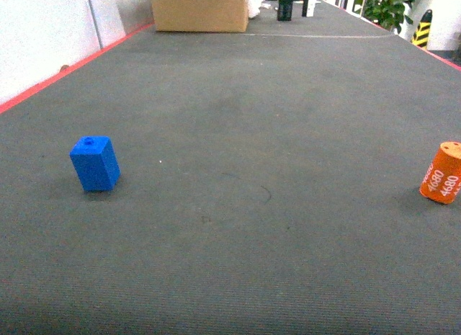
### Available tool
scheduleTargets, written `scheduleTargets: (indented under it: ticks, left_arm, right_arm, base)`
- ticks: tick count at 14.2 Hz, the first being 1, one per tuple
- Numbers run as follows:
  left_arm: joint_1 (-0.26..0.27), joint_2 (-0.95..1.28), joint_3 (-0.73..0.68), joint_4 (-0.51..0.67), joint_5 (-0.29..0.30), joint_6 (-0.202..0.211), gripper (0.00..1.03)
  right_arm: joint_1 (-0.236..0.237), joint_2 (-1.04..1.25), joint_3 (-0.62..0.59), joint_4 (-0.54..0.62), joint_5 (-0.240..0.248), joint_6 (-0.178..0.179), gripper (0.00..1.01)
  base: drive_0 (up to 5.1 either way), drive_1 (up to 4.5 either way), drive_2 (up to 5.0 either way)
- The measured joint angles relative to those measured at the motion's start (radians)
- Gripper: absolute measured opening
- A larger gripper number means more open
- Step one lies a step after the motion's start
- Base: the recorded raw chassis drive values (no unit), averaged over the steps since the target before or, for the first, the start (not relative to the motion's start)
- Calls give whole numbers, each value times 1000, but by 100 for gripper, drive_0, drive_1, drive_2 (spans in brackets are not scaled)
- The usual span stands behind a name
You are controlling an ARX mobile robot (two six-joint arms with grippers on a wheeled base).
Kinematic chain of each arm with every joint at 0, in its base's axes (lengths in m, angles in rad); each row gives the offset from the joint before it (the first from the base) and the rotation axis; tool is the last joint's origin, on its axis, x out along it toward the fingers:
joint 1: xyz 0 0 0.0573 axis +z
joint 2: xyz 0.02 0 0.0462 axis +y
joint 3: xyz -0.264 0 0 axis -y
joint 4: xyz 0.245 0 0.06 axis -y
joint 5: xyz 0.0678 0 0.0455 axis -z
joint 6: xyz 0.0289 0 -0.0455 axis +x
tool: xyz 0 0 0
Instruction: Sort blue parts and orange caps into right shelf containers
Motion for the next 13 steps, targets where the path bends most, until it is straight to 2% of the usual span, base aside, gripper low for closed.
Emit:
scheduleTargets:
  ticks: [4,13]
  left_arm:
    - [0,0,0,0,0,0,98]
    - [0,0,0,-1,0,0,98]
  right_arm:
    - [0,0,0,1,0,0,98]
    - [0,0,0,0,0,0,98]
  base:
    - [1,416,-414]
    - [1,14,-12]
